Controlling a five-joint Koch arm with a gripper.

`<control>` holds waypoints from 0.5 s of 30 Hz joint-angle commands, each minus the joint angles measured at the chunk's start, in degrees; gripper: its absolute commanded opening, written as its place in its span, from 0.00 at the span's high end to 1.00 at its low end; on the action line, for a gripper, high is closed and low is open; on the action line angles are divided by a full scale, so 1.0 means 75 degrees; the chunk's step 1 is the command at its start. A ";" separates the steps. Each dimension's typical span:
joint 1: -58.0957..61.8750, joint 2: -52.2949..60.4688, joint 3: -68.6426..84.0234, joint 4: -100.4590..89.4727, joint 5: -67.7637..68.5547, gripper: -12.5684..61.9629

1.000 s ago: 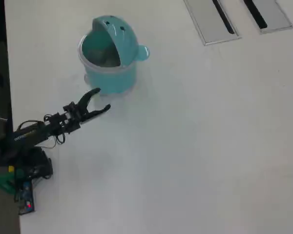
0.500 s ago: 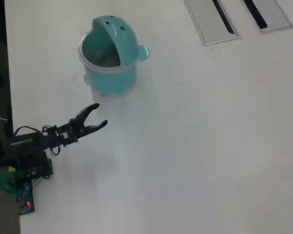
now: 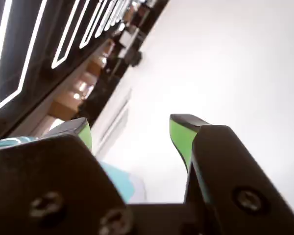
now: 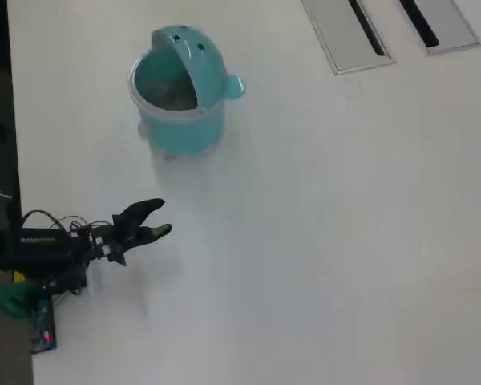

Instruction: Grasp RGB lego blocks and put them in the bin one by one.

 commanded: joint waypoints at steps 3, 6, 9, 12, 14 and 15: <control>0.0000 0.0574 0.0469 -0.1453 0.0258 0.44; 0.0047 0.0574 0.0949 -0.1723 0.0504 0.44; 0.0129 0.0586 0.1289 -0.1852 0.0750 0.44; 0.0164 0.0586 0.1582 -0.2039 0.1090 0.44; 0.0164 0.0586 0.1770 -0.2168 0.1418 0.44; 0.0164 0.0586 0.1898 -0.2285 0.1594 0.44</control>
